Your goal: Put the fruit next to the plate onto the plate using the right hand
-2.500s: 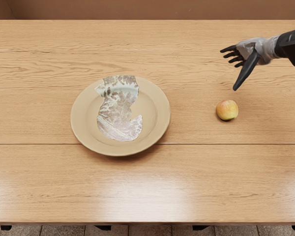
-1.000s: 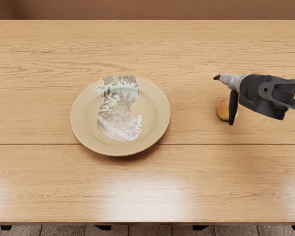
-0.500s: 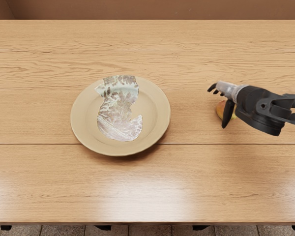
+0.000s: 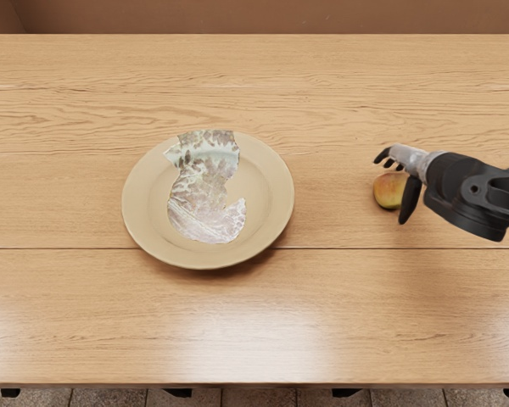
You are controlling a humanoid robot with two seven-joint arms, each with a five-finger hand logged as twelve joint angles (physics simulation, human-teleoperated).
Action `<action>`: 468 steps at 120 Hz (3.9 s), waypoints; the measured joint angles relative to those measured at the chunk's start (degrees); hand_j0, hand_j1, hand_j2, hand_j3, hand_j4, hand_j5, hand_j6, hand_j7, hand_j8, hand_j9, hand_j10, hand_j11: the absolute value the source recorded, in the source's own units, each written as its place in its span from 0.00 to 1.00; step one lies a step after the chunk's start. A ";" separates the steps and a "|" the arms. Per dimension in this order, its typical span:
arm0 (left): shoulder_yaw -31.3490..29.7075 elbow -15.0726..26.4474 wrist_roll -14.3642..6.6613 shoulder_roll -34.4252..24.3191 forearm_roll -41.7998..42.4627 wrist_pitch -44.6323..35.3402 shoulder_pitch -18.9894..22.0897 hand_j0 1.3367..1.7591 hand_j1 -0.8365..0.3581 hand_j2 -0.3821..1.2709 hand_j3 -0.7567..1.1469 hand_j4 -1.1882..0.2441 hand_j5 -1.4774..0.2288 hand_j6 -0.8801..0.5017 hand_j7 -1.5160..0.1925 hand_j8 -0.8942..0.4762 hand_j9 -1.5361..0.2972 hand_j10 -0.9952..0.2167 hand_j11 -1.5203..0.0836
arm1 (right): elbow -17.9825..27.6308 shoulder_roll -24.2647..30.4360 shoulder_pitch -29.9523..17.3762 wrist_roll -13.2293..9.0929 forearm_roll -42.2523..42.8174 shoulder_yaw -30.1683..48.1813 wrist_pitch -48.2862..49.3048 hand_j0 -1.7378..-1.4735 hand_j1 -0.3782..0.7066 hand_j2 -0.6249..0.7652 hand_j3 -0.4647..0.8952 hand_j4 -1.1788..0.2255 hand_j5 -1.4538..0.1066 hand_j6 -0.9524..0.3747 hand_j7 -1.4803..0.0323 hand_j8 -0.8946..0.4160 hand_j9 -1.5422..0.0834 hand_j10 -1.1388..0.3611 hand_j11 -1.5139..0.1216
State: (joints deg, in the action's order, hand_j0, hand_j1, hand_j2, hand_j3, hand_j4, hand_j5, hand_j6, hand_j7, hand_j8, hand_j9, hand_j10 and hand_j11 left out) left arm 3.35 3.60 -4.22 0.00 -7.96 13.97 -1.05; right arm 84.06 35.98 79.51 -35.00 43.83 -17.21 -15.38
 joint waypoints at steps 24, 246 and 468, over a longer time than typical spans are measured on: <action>0.00 0.00 0.00 0.00 0.00 0.00 0.00 0.76 0.99 0.23 0.40 0.83 0.87 0.64 0.89 0.65 0.84 0.82 0.95 | -1.26 -0.30 -0.11 0.00 0.77 -1.97 -2.35 0.30 0.27 0.42 0.34 0.68 0.75 0.55 0.79 0.51 0.77 0.61 0.75; 0.00 0.00 0.00 0.00 0.02 0.00 0.00 0.76 0.99 0.23 0.40 0.83 0.87 0.64 0.89 0.65 0.84 0.82 0.95 | -6.73 -10.18 -2.46 -0.07 2.67 -8.30 -13.66 0.32 0.51 0.49 0.34 0.44 0.44 0.43 0.47 0.42 0.47 0.41 0.45; 0.00 0.00 0.00 0.00 0.01 0.00 0.00 0.76 0.99 0.23 0.40 0.83 0.87 0.64 0.89 0.65 0.84 0.82 0.95 | -6.23 -31.11 10.65 0.02 -1.03 -5.43 -11.66 0.32 0.53 0.84 0.34 0.47 0.27 0.44 0.33 0.39 0.31 0.33 0.29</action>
State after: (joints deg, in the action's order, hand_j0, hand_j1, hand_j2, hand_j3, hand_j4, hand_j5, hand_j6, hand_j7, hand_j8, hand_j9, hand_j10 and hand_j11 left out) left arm 3.35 3.60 -4.22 0.00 -7.95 13.97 -1.05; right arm 77.83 4.87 90.16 -34.98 42.80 -22.65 -27.04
